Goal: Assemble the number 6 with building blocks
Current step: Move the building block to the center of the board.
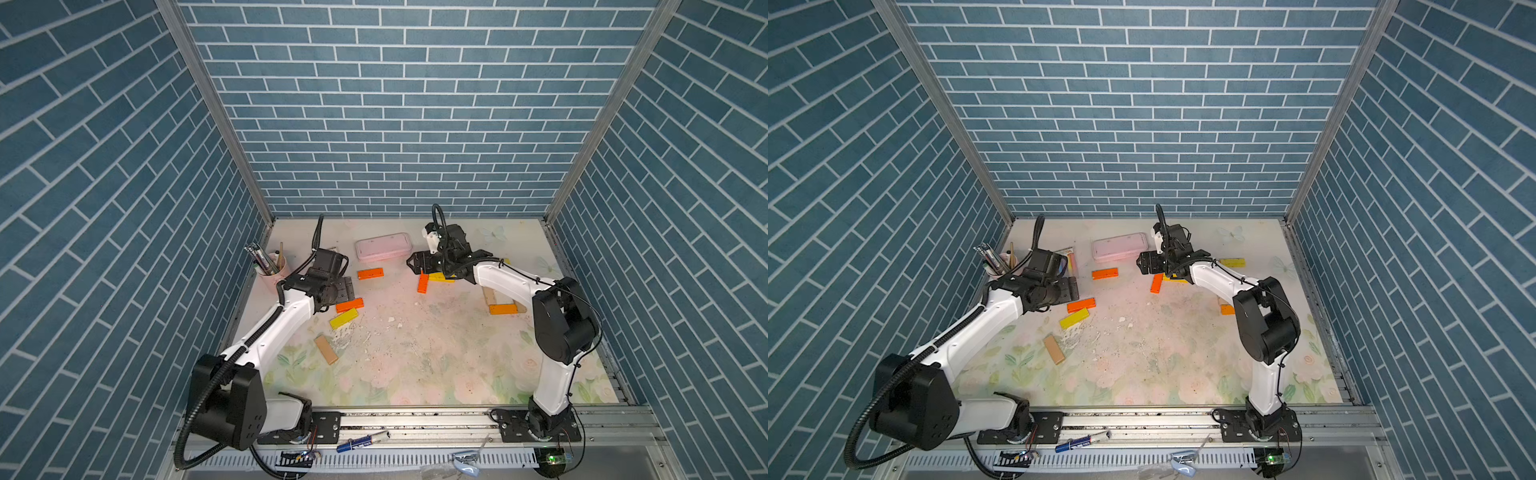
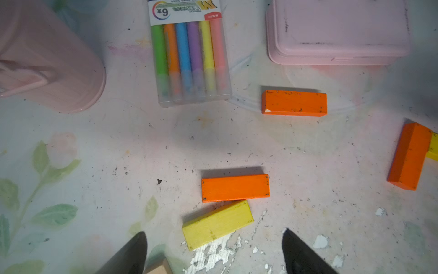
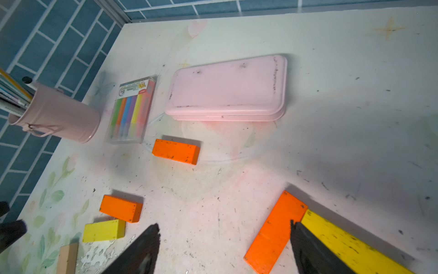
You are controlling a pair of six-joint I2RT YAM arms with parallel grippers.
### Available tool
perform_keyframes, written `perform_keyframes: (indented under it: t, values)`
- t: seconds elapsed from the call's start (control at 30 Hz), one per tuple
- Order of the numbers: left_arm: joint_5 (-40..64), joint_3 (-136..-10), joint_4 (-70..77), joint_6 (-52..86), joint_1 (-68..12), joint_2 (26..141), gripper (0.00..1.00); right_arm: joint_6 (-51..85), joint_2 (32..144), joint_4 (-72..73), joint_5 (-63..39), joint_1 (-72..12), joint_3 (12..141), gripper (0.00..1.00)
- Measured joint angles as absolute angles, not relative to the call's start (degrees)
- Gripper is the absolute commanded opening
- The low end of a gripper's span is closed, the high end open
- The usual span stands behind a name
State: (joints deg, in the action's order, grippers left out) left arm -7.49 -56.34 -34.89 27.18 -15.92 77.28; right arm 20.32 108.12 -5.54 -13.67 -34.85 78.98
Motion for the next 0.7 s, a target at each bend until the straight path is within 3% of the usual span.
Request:
perform_keyframes:
  t: [0.7]
  values:
    - [-9.0, -70.7, -33.1, 24.2, -15.0, 100.9, 0.80, 13.0, 105.7, 2.6, -14.7, -40.1, 65.9, 0.81]
